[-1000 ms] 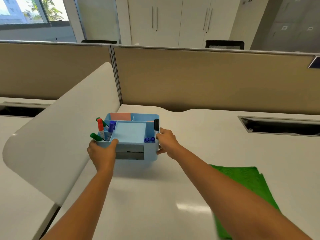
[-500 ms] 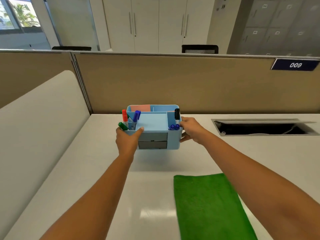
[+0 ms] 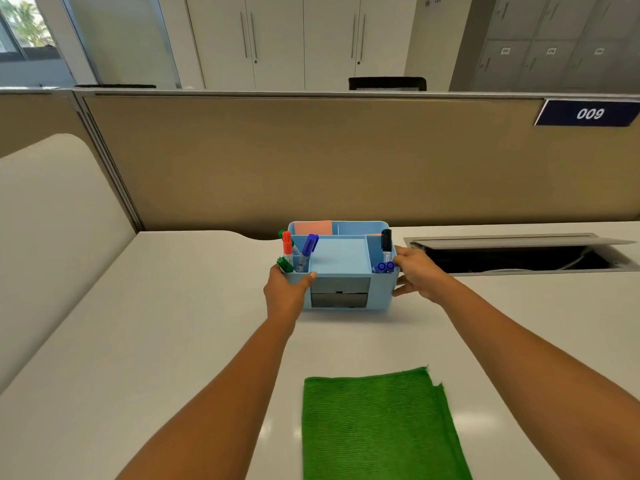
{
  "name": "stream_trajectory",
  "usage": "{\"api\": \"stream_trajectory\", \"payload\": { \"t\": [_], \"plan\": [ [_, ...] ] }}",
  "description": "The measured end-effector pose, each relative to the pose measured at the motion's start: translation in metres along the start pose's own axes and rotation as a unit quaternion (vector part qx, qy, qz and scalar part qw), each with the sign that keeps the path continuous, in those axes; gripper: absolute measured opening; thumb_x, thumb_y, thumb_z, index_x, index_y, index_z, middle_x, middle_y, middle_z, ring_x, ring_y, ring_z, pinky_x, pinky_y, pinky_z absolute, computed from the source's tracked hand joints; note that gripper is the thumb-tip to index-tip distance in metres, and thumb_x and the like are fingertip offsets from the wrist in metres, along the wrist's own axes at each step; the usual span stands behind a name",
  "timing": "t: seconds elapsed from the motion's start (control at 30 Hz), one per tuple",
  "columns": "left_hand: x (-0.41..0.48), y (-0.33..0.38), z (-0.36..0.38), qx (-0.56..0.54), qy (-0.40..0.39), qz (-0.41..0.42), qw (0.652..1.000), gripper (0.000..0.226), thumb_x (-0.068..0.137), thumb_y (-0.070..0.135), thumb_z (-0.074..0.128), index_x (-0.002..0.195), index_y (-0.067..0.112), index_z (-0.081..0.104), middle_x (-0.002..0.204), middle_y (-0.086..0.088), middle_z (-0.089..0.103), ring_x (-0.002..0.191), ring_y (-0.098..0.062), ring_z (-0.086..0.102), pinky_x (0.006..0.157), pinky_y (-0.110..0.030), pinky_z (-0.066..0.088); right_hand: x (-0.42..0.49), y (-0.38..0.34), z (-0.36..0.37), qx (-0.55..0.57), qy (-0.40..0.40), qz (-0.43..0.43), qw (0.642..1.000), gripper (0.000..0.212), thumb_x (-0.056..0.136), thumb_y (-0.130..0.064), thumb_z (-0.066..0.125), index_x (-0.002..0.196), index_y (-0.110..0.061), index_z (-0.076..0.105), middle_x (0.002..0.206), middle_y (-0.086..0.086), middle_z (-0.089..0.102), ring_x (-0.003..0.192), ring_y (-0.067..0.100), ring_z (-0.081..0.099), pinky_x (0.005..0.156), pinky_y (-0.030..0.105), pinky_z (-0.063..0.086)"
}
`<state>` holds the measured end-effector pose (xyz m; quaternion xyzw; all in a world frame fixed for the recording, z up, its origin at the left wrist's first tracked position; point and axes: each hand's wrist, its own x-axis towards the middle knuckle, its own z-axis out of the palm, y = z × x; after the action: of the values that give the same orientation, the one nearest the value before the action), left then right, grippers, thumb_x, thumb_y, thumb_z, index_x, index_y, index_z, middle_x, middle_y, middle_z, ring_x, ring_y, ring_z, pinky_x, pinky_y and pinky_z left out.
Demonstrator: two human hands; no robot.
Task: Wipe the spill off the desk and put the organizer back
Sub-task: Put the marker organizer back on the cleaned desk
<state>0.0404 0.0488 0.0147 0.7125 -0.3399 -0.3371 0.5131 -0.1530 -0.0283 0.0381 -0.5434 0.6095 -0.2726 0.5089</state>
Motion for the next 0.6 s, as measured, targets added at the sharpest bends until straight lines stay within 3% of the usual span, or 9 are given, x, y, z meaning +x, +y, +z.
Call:
{"api": "stream_trajectory", "payload": {
  "t": [0.23,0.37,0.6],
  "plan": [
    [-0.004,-0.001,0.018,0.019,0.004,0.010,1.000,0.061,0.079,0.025,0.066,0.131,0.008,0.038,0.134,-0.012,0.049,0.120,-0.027,0.049,0.099,-0.038,0.045,0.010,0.012,-0.014,0.001,-0.008,0.013,1.000,0.037,0.098,-0.012,0.030,0.131,-0.013,0.048,0.110,0.012,0.056,0.095,0.029,0.057,0.071,0.043,0.053],
    [-0.006,-0.002,0.018,0.021,0.004,0.011,1.000,0.059,0.080,0.028,0.064,0.131,0.008,0.040,0.134,-0.013,0.050,0.120,-0.029,0.049,0.099,-0.039,0.045,0.012,0.016,-0.017,0.016,-0.003,0.011,1.000,0.037,0.099,-0.015,0.032,0.132,-0.015,0.047,0.118,0.014,0.057,0.097,0.029,0.056,0.071,0.042,0.053],
    [-0.004,0.000,0.006,-0.004,-0.034,-0.001,0.999,0.051,0.087,0.029,0.054,0.133,0.008,0.043,0.139,-0.012,0.049,0.127,-0.030,0.044,0.105,-0.043,0.037,0.010,0.035,-0.010,0.159,0.058,0.033,0.985,0.039,0.097,-0.034,0.039,0.130,-0.016,0.048,0.115,0.005,0.054,0.105,0.026,0.053,0.077,0.043,0.049]
  ]
}}
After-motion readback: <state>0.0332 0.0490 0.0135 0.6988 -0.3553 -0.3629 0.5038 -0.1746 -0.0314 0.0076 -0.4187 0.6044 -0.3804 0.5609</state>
